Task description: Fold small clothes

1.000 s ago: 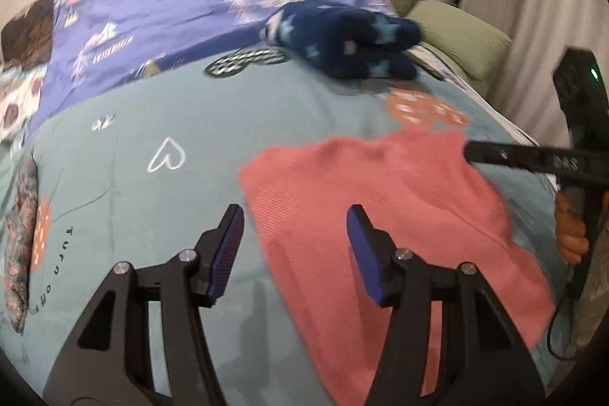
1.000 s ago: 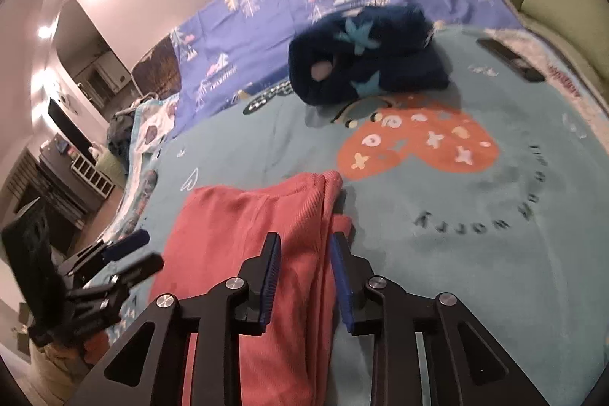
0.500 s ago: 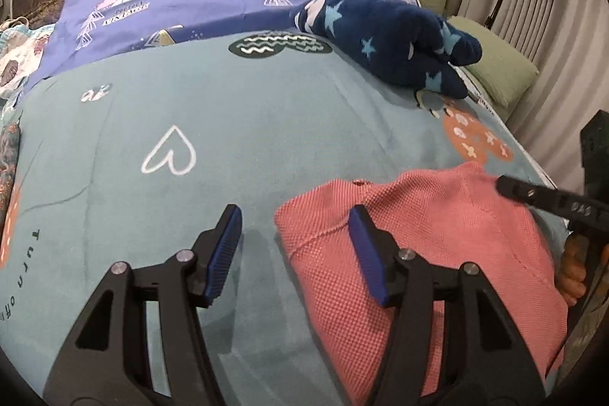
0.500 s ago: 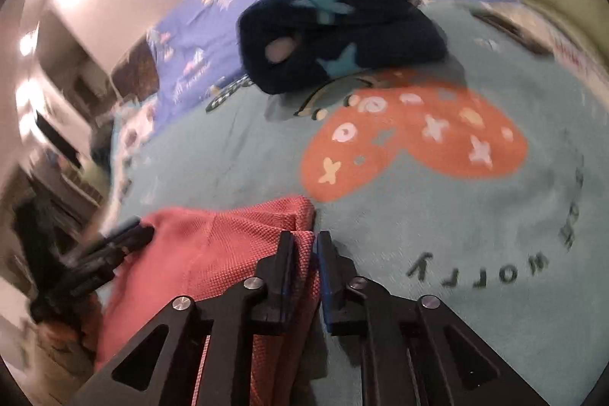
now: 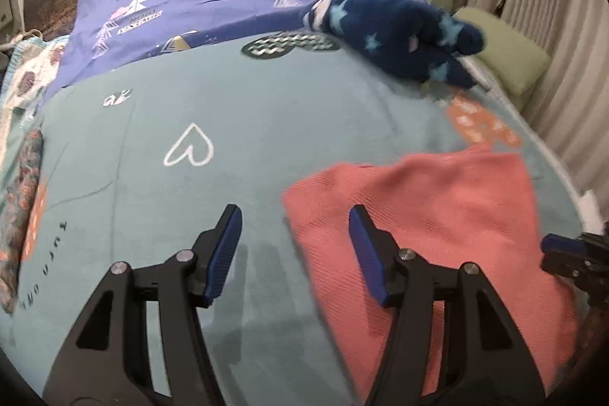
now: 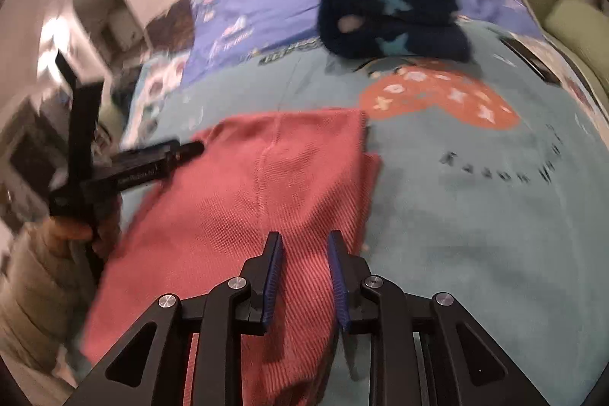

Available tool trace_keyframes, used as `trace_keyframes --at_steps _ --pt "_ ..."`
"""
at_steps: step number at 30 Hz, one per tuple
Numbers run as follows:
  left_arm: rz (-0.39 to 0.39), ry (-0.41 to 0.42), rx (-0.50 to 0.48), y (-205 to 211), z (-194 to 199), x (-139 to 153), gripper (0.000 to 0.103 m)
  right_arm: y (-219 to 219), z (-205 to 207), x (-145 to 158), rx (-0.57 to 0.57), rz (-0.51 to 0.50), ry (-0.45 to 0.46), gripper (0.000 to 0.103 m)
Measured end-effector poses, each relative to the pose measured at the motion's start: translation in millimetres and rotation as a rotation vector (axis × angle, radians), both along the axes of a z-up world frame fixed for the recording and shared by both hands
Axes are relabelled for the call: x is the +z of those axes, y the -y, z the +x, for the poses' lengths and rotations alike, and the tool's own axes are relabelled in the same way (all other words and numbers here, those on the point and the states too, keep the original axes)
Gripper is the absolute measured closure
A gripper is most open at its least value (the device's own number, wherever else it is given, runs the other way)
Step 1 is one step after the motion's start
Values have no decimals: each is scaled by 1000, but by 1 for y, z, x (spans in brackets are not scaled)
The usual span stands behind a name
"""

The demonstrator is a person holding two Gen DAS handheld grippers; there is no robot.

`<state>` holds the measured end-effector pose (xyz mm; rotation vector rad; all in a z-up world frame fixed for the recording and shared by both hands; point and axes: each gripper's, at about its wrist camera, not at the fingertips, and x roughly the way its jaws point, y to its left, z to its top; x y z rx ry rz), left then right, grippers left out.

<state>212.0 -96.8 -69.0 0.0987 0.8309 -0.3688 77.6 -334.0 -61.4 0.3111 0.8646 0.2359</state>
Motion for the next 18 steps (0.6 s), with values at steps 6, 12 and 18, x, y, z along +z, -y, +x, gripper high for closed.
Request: trace_keyframes --at_steps 6,12,18 --pt "-12 41 -46 2 -36 22 43 17 -18 4 -28 12 -30 70" --pt "-31 22 -85 2 -68 26 36 26 -43 3 -45 121 -54 60" --pt "-114 -37 -94 -10 -90 20 29 22 -48 3 -33 152 -62 54"
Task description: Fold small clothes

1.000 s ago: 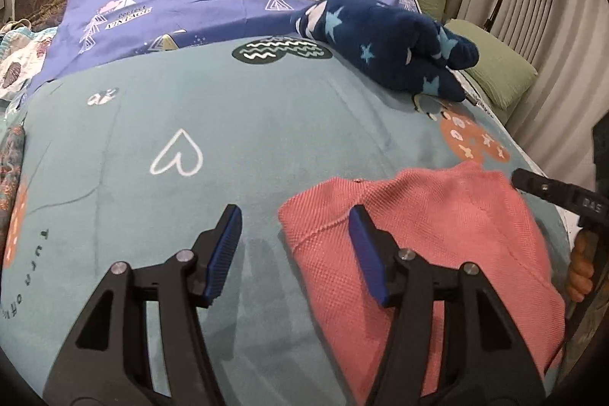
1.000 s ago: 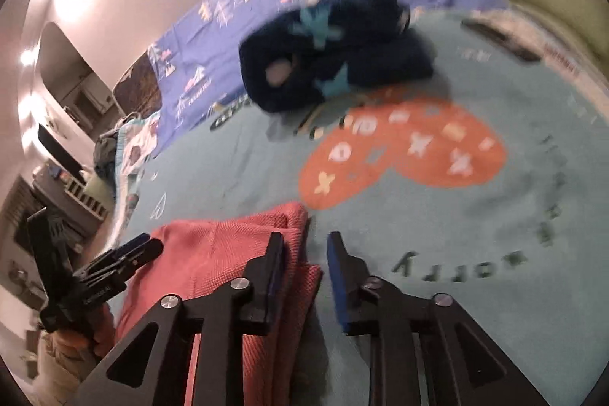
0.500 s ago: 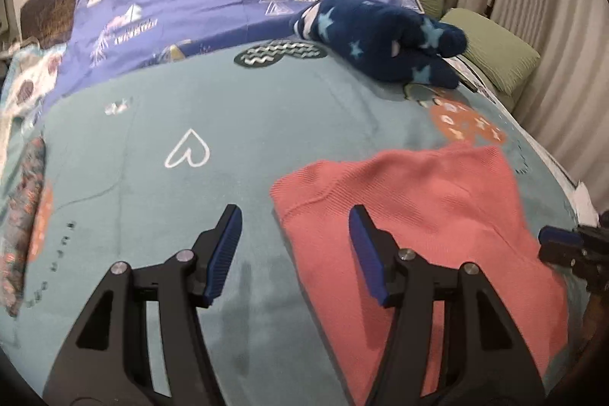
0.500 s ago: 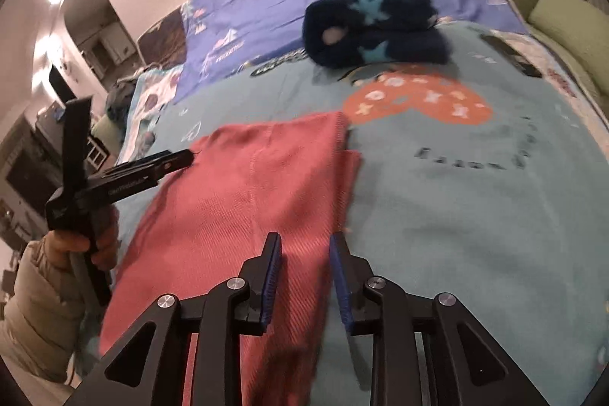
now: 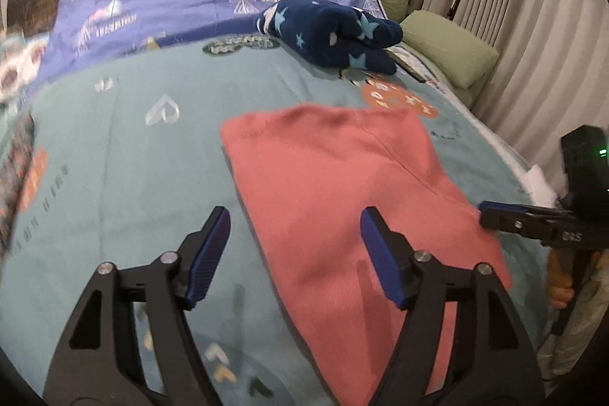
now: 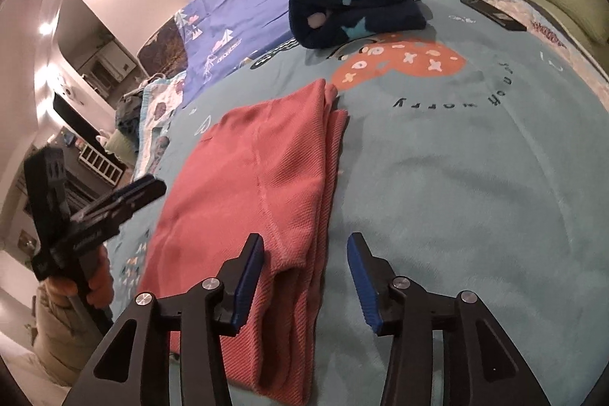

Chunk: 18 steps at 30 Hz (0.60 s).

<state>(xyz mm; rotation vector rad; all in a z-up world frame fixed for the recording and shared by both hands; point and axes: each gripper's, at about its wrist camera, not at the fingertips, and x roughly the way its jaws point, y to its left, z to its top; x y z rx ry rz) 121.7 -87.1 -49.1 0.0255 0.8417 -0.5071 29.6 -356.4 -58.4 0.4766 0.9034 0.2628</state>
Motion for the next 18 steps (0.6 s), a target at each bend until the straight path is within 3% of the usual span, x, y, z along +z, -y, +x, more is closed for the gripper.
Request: trace_keyframes --at_steps 3,9,18 --pt "-93 -81 -5 -13 -5 -15 28 2 0 -3 -1 36 -9 48" --pt "-140 -132 -93 -6 -11 -34 28 3 13 -14 2 116 -37 44" --pt "-254 -202 -106 -5 18 -49 27 -2 55 -26 77 210 -39 41"
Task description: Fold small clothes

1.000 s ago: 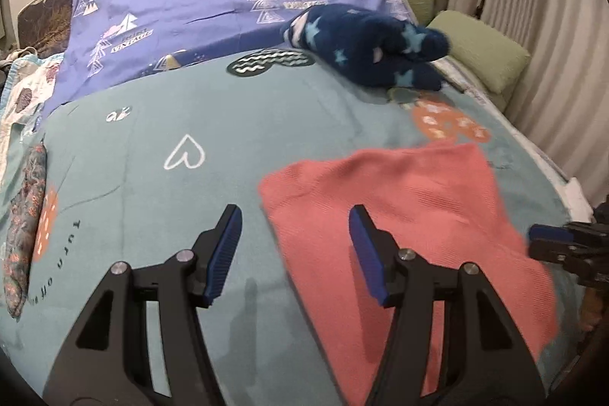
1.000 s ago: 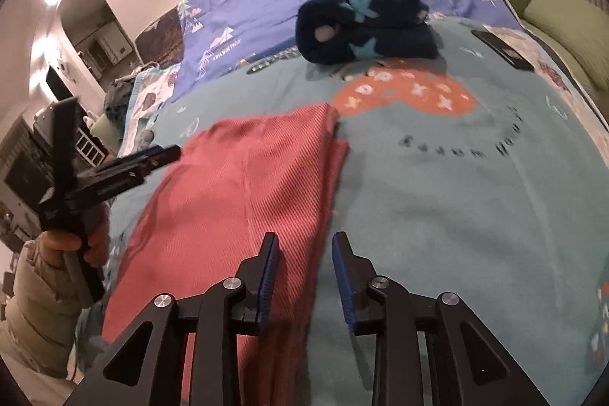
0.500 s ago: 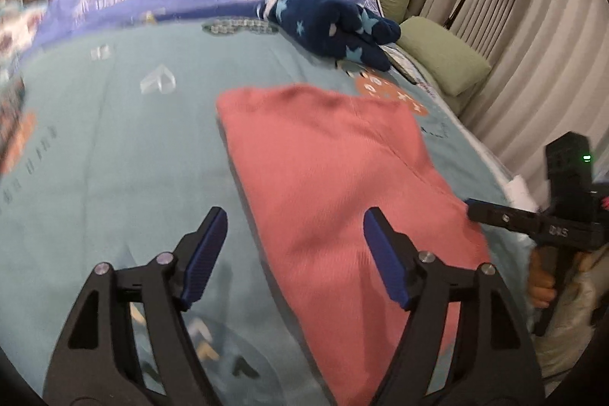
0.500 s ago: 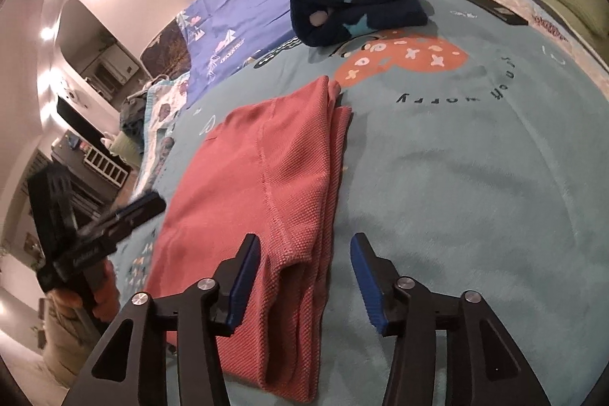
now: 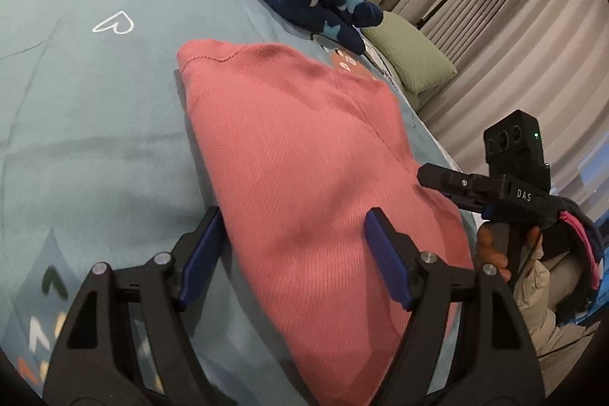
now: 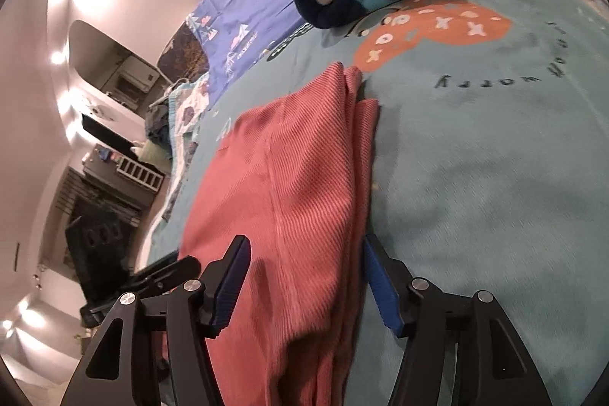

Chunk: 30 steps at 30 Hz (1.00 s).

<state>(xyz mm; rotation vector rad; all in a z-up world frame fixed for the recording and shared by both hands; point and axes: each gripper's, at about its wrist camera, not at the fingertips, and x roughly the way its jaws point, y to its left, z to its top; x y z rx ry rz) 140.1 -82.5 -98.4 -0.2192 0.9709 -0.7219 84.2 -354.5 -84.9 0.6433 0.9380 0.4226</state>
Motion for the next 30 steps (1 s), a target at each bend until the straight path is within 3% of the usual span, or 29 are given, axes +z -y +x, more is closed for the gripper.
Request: trace_keyframes --at_steps 10,13,18,25,27,30 --pt "-27 -10 -33 13 35 -4 24 -6 38 -6 87 20 37 42" --pt "-52 -16 -38 15 44 -5 24 -2 49 -9 86 54 43 45" --pt "-61 -7 -46 18 50 -6 24 -3 53 -12 80 26 62 59" --pt "-77 -3 -45 16 52 -7 25 -5 52 -13 77 13 76 65" --pt "-50 7 -36 17 50 -6 31 -6 51 -13 73 5 80 72" --pt "-8 30 -24 19 46 -2 52 -10 47 -9 63 -31 85 80"
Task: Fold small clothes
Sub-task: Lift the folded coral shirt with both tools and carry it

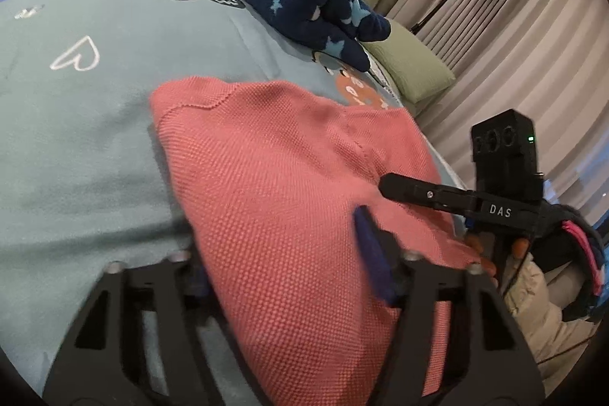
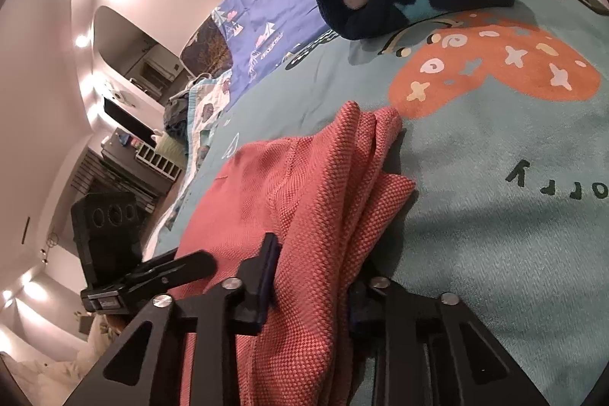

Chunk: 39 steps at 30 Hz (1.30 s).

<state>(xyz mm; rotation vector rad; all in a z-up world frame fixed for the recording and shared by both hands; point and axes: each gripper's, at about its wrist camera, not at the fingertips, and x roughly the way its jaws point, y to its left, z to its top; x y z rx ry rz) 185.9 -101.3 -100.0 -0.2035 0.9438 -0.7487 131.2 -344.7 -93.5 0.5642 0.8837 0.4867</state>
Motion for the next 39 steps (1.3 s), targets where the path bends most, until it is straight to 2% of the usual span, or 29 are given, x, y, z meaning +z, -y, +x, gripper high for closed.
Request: trace_keyframes --at_steps 2,4,6,15,19,26,39 --pt "45 55 10 2 -9 10 67 -8 -8 9 -20 -65 26 82" --pt "113 129 8 8 -22 21 69 -14 -17 18 -37 -116 59 84" --pt "147 174 11 12 -31 31 71 -20 -28 29 -54 -162 100 85" --pt "151 357 19 16 -79 95 74 -33 -93 102 -150 -299 273 86" --pt "132 394 20 17 -93 117 74 -32 -120 126 -180 -307 338 86" --pt "148 514 10 28 -119 151 74 -27 -148 159 -231 -309 426 86" --pt "171 657 -26 57 -127 198 74 0 -165 209 -285 -329 548 86"
